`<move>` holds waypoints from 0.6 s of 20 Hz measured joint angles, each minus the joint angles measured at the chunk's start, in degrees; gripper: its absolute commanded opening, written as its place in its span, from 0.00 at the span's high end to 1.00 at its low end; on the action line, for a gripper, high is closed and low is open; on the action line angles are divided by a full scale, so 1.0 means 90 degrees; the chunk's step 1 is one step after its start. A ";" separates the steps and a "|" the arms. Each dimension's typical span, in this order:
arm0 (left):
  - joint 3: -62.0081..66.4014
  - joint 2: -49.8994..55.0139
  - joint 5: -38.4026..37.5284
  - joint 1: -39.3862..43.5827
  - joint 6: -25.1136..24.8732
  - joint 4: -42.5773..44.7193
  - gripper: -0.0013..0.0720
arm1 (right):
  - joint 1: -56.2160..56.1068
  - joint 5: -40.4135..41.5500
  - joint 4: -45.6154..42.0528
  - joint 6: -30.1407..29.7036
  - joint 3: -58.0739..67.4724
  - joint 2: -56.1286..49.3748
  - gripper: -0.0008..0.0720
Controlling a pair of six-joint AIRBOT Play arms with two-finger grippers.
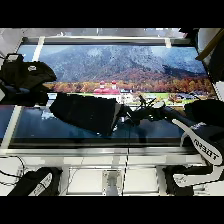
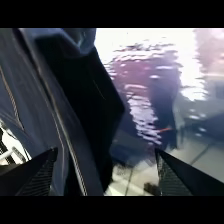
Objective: Fold the clothes and pants, and hang the long-sleeved shirts on hangers.
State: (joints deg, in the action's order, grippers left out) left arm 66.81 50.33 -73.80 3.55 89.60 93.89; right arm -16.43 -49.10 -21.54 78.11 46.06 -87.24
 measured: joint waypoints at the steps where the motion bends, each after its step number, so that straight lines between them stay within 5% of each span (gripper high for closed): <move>1: 0.0000 -0.0005 0.0000 0.0000 0.0002 -0.0002 0.03 | -0.0126 0.0163 0.0085 -0.0044 -0.0007 -0.0039 0.02; 10: -0.0010 -0.0010 0.0002 0.0000 0.0027 -0.0199 0.03 | -0.1139 0.1027 0.0427 -0.0182 0.0663 -0.0549 0.05; 12: -0.0017 -0.0010 0.0002 0.0002 0.0027 -0.0267 0.03 | -0.1277 0.1061 0.0447 -0.0134 0.1005 -0.0794 0.22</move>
State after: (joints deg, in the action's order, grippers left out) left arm 66.65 50.24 -73.78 3.57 89.84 91.48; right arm -27.92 -39.55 -17.52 76.90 55.11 -94.39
